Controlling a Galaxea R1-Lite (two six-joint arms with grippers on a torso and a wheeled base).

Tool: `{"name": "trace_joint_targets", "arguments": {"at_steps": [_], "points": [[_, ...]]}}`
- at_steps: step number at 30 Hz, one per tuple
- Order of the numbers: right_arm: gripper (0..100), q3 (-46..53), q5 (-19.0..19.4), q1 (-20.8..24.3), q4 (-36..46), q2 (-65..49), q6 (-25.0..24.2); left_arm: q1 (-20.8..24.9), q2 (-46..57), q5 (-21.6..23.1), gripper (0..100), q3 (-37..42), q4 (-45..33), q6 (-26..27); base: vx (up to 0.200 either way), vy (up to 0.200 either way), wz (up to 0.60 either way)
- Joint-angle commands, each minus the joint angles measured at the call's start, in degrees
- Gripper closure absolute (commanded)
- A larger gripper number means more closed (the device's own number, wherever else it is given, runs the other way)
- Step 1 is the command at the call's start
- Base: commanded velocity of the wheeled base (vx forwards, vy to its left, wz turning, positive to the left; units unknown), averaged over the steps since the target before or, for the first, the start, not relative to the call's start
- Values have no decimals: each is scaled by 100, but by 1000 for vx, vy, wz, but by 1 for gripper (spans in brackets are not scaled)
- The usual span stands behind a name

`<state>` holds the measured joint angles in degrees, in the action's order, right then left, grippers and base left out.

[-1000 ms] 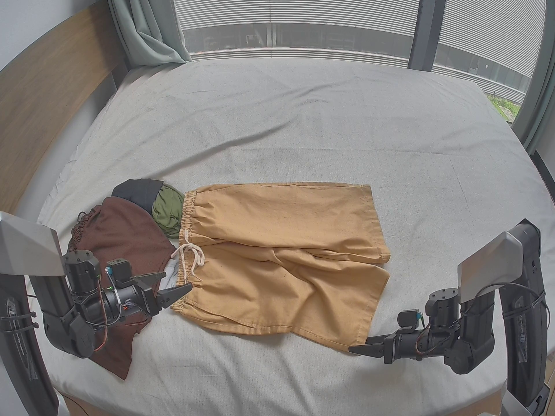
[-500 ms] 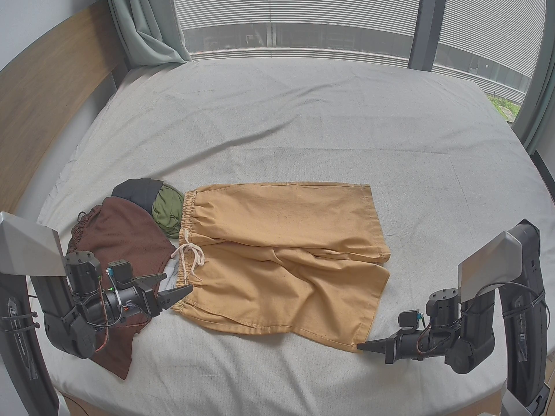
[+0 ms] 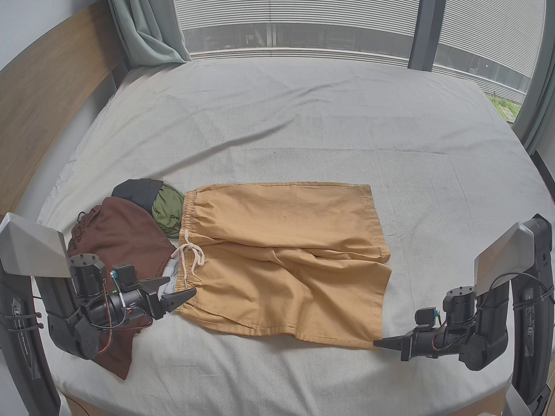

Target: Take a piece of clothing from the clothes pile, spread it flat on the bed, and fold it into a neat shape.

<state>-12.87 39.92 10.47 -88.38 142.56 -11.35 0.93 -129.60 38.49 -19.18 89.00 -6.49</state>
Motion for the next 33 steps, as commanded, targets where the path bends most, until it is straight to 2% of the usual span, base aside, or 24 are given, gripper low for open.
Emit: {"name": "trace_joint_targets", "arguments": {"at_steps": [1,10,20,24,29,33], "points": [[100,136,-2,-72,-4,-96,10,-5,-224,-8,0,-60,3,-2,0,0,0],[100,162,-2,-80,-4,-88,45,-14,-698,-34,0,-218,3,385,0,0,0],[100,118,-2,-80,-4,-35,54,-40,-865,-87,0,-306,3,139,0,0,0],[100,110,-11,-80,-4,-35,54,-40,-883,-104,0,-350,3,-125,0,0,0],[100,92,-11,-80,-4,-17,54,-75,-927,-342,0,-420,3,-266,0,0,0],[100,83,-11,-80,-4,-17,54,-93,-944,-351,0,-350,-6,-283,0,0,0]]}}
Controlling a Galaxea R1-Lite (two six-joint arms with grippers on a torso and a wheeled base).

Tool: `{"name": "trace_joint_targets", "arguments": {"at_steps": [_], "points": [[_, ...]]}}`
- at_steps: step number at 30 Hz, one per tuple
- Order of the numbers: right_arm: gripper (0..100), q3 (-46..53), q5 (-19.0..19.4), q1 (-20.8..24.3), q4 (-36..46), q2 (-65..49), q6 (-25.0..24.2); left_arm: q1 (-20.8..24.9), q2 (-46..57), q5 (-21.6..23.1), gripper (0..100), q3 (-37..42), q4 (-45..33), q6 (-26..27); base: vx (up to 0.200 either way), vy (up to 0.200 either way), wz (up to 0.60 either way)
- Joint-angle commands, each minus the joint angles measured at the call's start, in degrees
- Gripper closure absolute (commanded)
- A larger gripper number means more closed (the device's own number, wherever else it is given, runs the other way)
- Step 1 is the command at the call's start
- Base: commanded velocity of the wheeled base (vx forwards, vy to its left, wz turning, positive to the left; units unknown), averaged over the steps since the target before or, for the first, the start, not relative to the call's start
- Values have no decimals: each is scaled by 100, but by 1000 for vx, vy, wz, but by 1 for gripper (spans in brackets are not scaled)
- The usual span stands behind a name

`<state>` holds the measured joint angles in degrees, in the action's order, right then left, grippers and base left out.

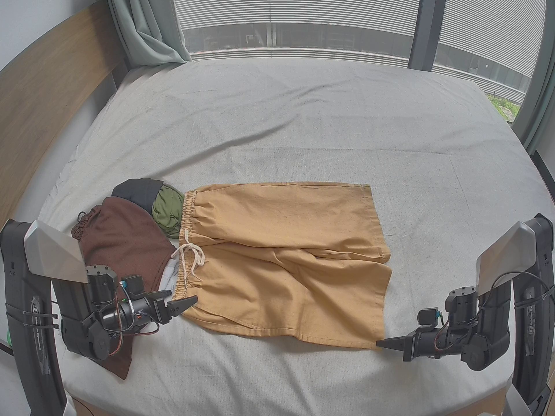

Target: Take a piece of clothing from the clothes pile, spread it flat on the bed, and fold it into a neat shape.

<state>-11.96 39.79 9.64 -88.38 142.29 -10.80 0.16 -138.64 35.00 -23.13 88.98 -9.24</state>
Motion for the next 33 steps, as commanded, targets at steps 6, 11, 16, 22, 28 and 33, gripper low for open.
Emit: {"name": "trace_joint_targets", "arguments": {"at_steps": [6,11,16,22,28,33], "points": [[100,-8,2,3,-4,9,-1,37,-58,-2,0,300,-3,-25,0,0,0],[100,-8,2,3,-4,18,-1,28,-154,7,0,335,-3,-16,0,0,0],[100,-17,2,3,-4,18,-1,37,-330,7,0,168,-3,-16,0,0,0],[100,18,2,3,-4,-8,17,-7,-383,-2,100,80,-3,-25,0,0,0],[100,80,2,-6,-4,-61,25,-16,-365,-2,100,107,5,-78,0,0,0],[100,299,11,-164,-4,-114,403,-16,-181,16,100,370,5,-87,0,0,0]]}}
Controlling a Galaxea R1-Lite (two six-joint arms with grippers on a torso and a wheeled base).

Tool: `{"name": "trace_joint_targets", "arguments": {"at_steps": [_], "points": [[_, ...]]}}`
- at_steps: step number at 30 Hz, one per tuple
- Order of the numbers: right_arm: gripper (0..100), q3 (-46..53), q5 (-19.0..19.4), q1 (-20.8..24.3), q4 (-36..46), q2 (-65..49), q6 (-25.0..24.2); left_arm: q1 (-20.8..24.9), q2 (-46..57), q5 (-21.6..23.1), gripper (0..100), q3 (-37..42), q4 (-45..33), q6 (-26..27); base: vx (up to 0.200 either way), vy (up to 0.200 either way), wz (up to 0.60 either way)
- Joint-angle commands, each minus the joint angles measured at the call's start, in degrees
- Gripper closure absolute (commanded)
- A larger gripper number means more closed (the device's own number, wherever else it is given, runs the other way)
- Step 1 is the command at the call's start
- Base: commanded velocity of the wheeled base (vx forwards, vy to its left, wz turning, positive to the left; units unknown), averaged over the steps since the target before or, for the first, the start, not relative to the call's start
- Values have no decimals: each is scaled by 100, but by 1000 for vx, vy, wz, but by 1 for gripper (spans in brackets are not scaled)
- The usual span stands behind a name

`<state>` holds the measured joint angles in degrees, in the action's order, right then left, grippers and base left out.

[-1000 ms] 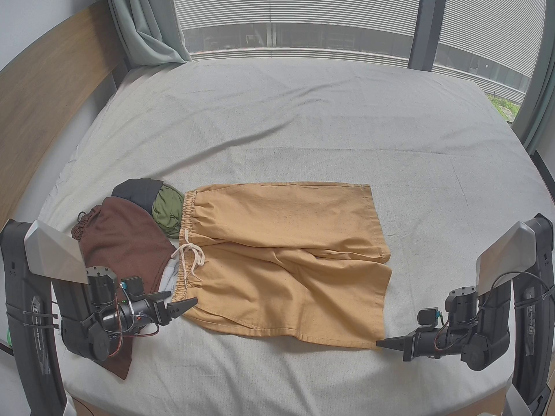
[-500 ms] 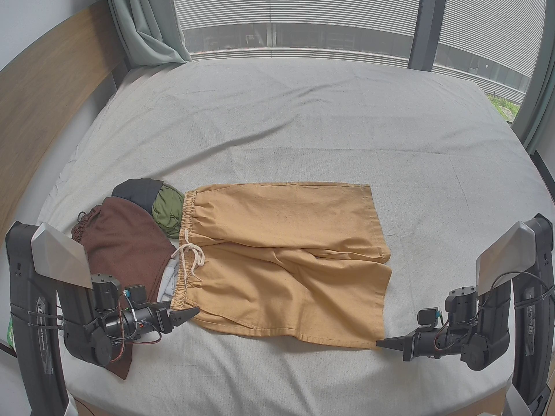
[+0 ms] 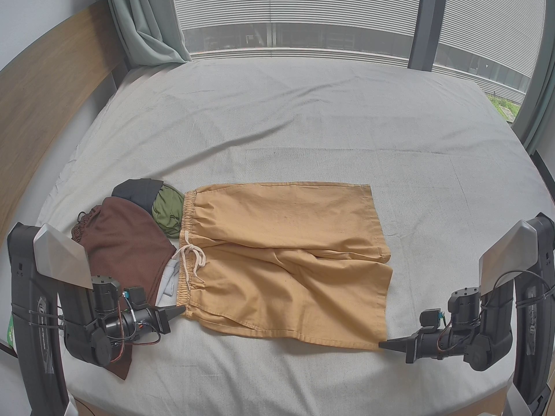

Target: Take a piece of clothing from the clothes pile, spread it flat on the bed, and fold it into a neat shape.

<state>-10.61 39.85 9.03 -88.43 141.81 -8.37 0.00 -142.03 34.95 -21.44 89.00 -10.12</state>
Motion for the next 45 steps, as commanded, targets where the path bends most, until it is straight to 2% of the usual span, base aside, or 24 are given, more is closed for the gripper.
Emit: {"name": "trace_joint_targets", "arguments": {"at_steps": [1,8,11,15,20,27,30,33,41,42,43,44,45], "points": [[100,208,5,-130,1,-75,205,0,211,38,100,246,3,1,0,0,0],[100,524,14,-235,1,-215,257,-167,545,117,100,808,3,27,0,0,0],[100,691,14,-288,10,-286,266,-334,712,399,100,1046,3,45,0,0,0],[100,902,67,-350,10,-277,433,-378,712,460,100,1309,3,159,0,0,0],[100,1061,137,-525,19,-189,732,-387,624,513,100,1336,3,379,0,0,0],[100,1061,137,-763,19,-251,758,-378,457,513,100,1345,3,397,0,0,0],[100,1061,137,-771,19,-251,758,-378,352,513,100,1345,3,502,0,0,0],[100,1061,137,-754,19,-180,855,-439,158,513,100,1327,3,880,0,0,0],[100,1052,137,-736,10,-180,881,-519,158,522,100,1318,3,906,0,0,0],[100,1043,137,-736,10,-180,881,-519,158,530,0,1327,3,915,0,0,0],[100,1025,137,-728,10,-180,881,-519,167,530,0,1327,3,915,0,0,0],[0,1017,137,-719,10,-189,881,-510,167,522,0,1327,3,915,0,0,0],[0,876,146,-710,10,-207,864,-510,185,522,0,1309,3,880,0,0,0]]}}
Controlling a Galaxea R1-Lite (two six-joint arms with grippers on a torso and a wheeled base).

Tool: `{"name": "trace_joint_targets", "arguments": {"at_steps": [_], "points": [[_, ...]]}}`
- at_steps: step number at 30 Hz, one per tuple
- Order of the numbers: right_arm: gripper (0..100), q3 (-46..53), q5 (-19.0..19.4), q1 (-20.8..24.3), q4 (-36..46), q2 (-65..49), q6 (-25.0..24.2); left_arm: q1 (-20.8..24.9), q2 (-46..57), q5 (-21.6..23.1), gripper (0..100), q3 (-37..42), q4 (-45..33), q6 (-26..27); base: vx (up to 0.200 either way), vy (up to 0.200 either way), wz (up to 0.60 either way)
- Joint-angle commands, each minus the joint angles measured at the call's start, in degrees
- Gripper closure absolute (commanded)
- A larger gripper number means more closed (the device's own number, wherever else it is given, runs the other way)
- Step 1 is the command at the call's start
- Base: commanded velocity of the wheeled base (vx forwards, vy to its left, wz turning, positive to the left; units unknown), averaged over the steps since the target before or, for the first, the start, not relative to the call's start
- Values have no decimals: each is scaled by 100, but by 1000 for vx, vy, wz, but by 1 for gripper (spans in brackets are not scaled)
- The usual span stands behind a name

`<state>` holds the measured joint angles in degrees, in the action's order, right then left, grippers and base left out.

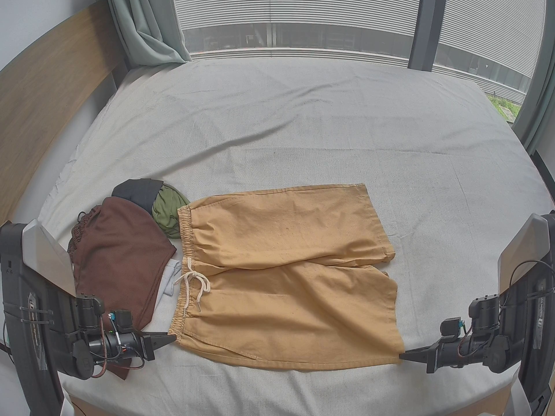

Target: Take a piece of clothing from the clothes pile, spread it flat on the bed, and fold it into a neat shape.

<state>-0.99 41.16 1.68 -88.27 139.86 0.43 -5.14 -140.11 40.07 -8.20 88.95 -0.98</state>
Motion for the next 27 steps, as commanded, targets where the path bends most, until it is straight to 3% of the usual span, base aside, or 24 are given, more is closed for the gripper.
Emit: {"name": "trace_joint_targets", "arguments": {"at_steps": [1,8,20,27], "points": [[0,-86,15,25,-6,-12,-16,5,-8,10,0,-15,8,-34,0,0,0],[0,-938,244,-63,-6,-82,-104,5,89,62,0,-94,8,-52,0,0,0],[0,-2362,244,210,-6,15,-1168,57,89,133,0,-85,8,-43,0,0,0],[0,-2749,261,306,-15,217,-1229,75,62,150,0,-85,8,-17,0,0,0]]}}
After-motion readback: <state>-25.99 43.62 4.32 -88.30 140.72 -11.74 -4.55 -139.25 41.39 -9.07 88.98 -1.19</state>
